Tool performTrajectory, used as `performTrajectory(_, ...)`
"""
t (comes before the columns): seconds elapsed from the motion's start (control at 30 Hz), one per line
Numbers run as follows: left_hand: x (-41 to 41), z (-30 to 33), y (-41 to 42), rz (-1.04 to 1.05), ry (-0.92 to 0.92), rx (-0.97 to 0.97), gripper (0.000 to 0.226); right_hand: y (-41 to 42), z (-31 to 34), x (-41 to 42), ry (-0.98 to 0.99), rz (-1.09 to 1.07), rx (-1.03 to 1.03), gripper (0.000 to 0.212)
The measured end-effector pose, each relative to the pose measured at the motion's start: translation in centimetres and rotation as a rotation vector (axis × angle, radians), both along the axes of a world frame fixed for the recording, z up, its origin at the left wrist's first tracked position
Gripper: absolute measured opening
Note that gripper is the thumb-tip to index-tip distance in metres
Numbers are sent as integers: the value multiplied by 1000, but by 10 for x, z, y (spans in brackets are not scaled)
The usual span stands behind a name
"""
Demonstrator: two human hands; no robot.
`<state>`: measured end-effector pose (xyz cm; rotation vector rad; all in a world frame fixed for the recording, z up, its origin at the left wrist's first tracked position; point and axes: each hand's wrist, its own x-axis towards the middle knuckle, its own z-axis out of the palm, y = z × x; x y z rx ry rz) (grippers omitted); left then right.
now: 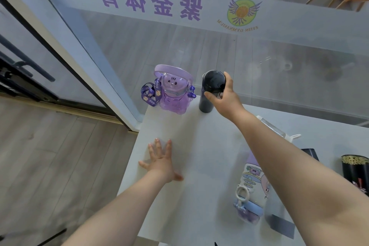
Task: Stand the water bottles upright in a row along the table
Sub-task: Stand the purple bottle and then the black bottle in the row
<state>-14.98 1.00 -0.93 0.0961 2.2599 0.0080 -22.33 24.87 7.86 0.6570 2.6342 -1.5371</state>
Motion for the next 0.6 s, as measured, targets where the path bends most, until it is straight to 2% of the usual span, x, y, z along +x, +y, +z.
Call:
performTrajectory(0.1,-2,1,2,8,-16,-2,141,7,0,11,-106,-27,-6,101)
performTrajectory(0.2,-3,-1,2,5,-18,-5,145,19,-3,38,-114,-31,71,90)
performTrajectory(0.3,-2,-2,1,-9,-13,-12,147,30,-3,79,-66,28,213,72)
performTrajectory(0.4,-2,-3,1,-9,-9,-11,146,39,-6,127,-84,99,302,62)
performTrajectory(0.5,-1,-3,1,-9,7,-5,146,42,-11,169,-70,151,391,59)
performTrajectory(0.6,0,-3,-1,-6,19,10,146,43,-21,204,-98,260,520,66)
